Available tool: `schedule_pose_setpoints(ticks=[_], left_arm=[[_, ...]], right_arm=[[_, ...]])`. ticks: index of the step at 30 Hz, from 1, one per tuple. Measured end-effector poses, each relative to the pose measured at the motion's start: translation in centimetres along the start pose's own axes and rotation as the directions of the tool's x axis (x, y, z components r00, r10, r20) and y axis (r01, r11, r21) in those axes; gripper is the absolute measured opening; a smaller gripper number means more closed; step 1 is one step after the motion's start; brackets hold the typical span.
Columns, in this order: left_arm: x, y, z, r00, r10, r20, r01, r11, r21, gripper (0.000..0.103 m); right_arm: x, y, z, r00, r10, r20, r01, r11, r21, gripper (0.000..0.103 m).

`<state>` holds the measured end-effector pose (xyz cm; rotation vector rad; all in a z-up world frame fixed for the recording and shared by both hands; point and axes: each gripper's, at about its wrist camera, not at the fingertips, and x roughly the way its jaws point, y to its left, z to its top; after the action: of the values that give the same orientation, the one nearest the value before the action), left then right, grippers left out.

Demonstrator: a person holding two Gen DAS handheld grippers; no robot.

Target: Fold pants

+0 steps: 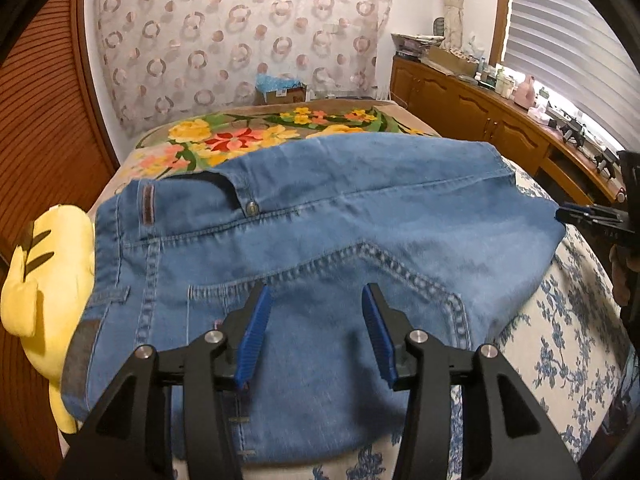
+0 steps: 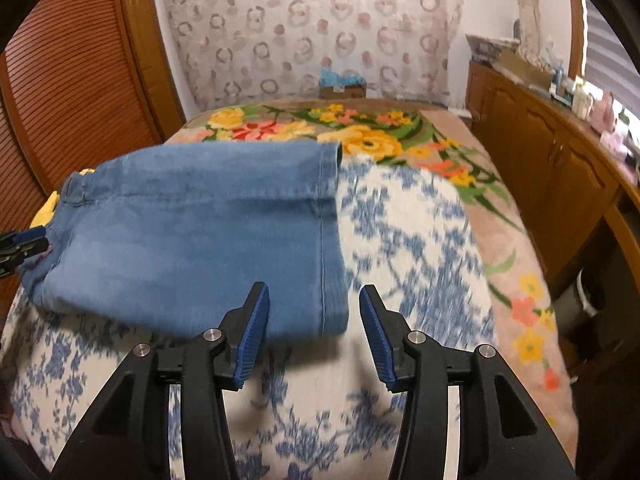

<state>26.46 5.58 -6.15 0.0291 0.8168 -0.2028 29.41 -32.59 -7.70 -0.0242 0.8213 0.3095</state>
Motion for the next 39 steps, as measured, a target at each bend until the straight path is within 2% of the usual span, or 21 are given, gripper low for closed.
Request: schedule_pose_setpoints(ticks=[4, 11, 25, 30, 35, 39], left_arm=[[0.0, 0.4, -0.9, 1.0, 0.012, -0.013, -0.013, 1.0, -0.011, 0.046], [-1.4, 1.8, -2.2, 0.999, 0.053, -0.006, -0.053, 0.998, -0.029, 0.046], [-4.5, 8.9, -5.5, 0.981, 0.195, 0.001, -0.192, 0.969, -0.153, 0.046], [-4.8, 11.6, -7.0, 0.971, 0.239, -0.015, -0.237, 0.95, -0.204, 0.046], [-4.8, 13.0, -8.3, 0.968, 0.249, -0.034, -0.25, 0.938, -0.242, 0.046], [-4.6, 13.4, -8.9, 0.969, 0.245, -0.04, -0.247, 0.936, -0.25, 0.046]], right_arm=[[1.1, 0.1, -1.0, 0.999, 0.008, -0.033, -0.008, 1.0, 0.013, 0.048], [2.7, -0.4, -0.9, 0.998, 0.038, -0.059, -0.034, 0.998, 0.061, 0.049], [4.3, 0.9, 0.5, 0.997, 0.042, -0.065, -0.04, 0.999, 0.035, 0.048], [4.5, 1.7, 0.6, 0.997, 0.033, -0.073, -0.033, 0.999, 0.0, 0.035], [4.2, 2.3, 0.4, 0.996, 0.051, -0.072, -0.053, 0.998, -0.021, 0.014], [3.7, 2.7, 0.3, 0.997, 0.06, -0.046, -0.062, 0.997, -0.037, 0.01]])
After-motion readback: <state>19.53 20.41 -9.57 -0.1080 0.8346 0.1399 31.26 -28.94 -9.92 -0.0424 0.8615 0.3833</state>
